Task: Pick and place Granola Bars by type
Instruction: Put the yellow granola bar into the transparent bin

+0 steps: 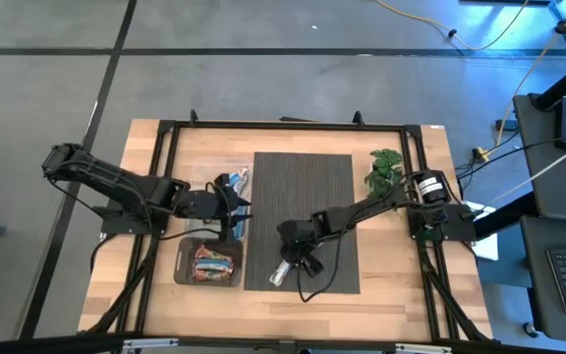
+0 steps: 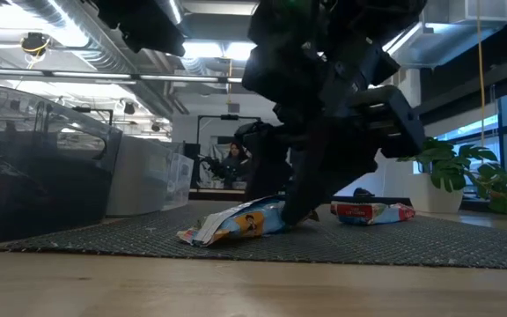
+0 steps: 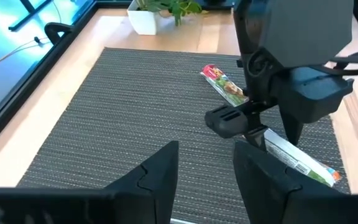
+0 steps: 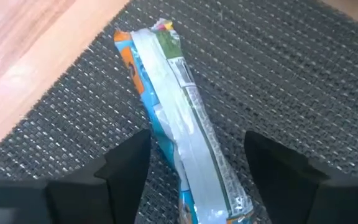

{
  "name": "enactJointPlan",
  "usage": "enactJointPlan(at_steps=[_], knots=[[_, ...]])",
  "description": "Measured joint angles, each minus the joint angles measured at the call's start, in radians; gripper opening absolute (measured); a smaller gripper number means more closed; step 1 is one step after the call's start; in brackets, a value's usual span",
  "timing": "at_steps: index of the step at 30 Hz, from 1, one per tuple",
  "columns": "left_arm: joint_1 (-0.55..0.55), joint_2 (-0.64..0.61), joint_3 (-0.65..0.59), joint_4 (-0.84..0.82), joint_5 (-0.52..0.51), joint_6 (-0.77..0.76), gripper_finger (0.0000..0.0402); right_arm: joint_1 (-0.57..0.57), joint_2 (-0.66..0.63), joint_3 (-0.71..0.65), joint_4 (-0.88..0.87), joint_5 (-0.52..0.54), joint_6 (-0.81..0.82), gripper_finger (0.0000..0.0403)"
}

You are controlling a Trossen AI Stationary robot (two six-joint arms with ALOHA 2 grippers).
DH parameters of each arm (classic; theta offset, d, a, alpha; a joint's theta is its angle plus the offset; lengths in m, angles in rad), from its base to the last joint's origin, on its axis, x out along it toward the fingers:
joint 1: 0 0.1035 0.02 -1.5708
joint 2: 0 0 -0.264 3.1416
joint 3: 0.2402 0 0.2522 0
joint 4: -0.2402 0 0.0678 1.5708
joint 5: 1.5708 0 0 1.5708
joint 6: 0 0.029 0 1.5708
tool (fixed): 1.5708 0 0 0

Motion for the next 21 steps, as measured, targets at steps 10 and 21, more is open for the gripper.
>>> enactJointPlan(at_steps=[10,21], knots=[[0.0,0.0,0.0,0.004,-0.001,0.001,0.0144,0.0,0.0,0.0,-0.013,0.0,-0.003,0.0166],[0.0,0.0,0.0,0.003,0.0,0.002,0.0145,0.0,0.0,0.0,-0.013,0.0,-0.003,0.0092]])
